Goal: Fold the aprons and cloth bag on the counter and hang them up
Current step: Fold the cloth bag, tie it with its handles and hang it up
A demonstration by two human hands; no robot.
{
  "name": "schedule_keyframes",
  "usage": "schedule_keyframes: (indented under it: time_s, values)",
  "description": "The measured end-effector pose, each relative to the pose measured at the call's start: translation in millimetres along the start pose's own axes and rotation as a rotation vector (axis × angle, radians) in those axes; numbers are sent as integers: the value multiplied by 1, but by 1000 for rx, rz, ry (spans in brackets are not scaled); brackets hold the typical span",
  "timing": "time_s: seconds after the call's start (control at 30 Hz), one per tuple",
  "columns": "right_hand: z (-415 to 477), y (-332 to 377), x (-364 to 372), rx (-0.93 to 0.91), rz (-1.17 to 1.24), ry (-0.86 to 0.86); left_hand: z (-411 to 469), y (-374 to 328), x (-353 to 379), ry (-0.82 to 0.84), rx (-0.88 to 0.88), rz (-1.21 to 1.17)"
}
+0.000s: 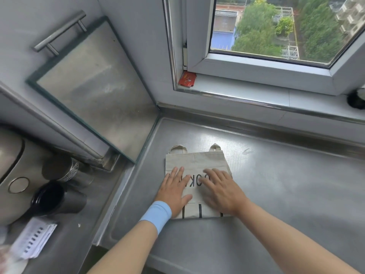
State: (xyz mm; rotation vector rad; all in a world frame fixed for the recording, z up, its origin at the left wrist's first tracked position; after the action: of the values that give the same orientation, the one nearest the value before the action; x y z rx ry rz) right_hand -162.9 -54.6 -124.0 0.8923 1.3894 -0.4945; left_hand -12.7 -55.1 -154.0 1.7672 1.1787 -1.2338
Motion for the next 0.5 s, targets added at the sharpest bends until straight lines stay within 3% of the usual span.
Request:
schedule_keyframes:
  time_s: [0.13, 0.3, 0.43, 0.5]
  values:
    - [-14, 23, 0, -140, -20, 221, 4, 6, -24, 37, 9, -155]
    - [-4, 25, -12, -153, -17, 238, 7, 12, -35, 160, 37, -176]
    - [18, -8, -43, 165, 224, 169, 10, 27, -44, 354, 26, -498]
    - [30, -24, -53, 240, 266, 170, 10, 39, -49, 436, -30, -694]
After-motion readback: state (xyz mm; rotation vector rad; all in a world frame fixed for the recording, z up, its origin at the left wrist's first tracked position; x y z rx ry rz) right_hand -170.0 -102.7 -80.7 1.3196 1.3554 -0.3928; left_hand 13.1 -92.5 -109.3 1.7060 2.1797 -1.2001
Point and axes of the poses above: each hand's wrist, its own z-axis towards the middle knuckle, its own x-axis out of the palm, y = z × x, the point moved 8 cm from there along z, towards the middle knuckle, and after that the axes turned 8 degrees about z, right-handed, at the moved point
